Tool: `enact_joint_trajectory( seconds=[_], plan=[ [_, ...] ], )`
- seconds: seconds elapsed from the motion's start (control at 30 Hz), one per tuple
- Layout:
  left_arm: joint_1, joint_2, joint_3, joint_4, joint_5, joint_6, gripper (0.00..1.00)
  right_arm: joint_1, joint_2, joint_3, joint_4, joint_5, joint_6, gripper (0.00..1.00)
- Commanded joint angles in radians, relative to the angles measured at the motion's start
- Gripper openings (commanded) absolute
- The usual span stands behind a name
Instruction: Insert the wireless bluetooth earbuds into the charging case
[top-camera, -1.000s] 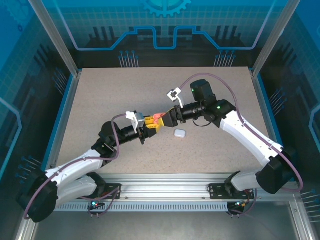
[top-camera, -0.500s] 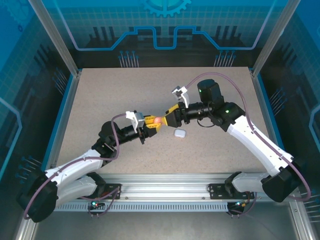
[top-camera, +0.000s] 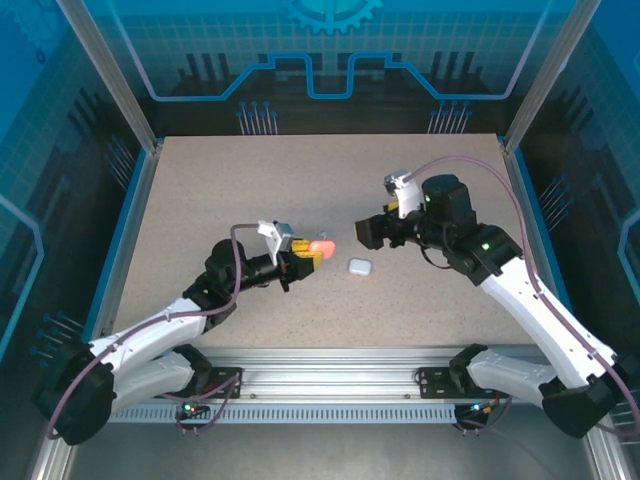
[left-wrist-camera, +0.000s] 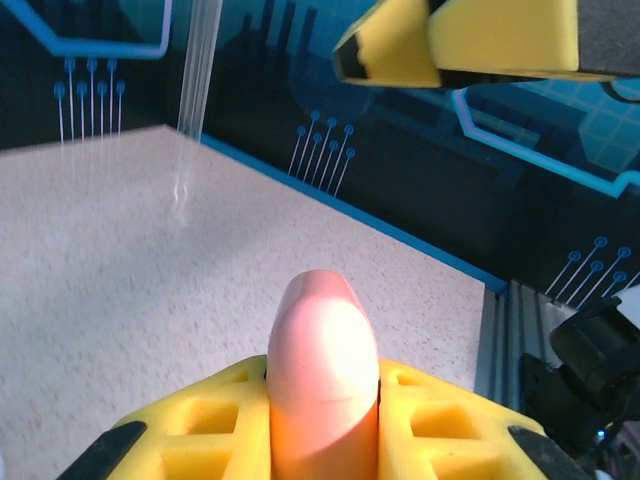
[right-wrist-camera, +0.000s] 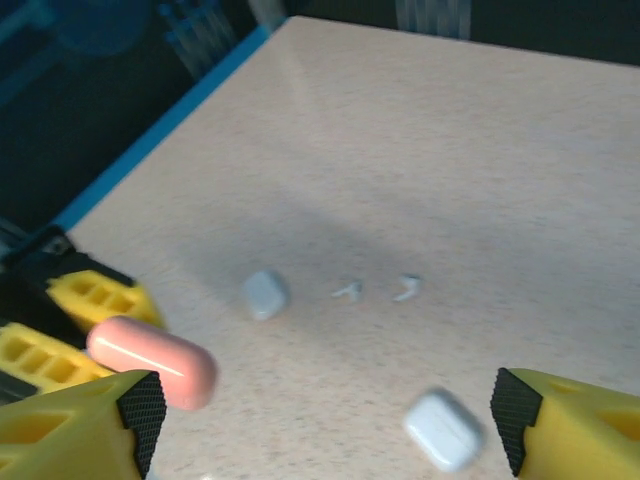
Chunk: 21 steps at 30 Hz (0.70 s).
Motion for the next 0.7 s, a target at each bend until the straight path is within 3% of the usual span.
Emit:
enact_joint_trajectory(
  seconds=[0.0,0.2,0.5,0.67],
  plan=[
    [-0.005,0.052,0.031,-0.086,-0.032,-0.178,0.0,-0.039,-0.036,-0.065,-0.001,0.164,0.039,0.93],
    [-0.012,0.243,0.099,-0.202,0.0,-0.341,0.0,-0.093,-0.074,-0.123,0.004,0.158,0.068,0.96],
    [-0.057,0.552,0.243,-0.317,0.055,-0.454,0.0,-0.112,-0.088,-0.138,-0.034,0.176,0.054,0.96],
    [-0.056,0.633,0.294,-0.372,0.046,-0.484,0.0,-0.135,-0.105,-0.151,-0.037,0.169,0.05,0.97]
  ],
)
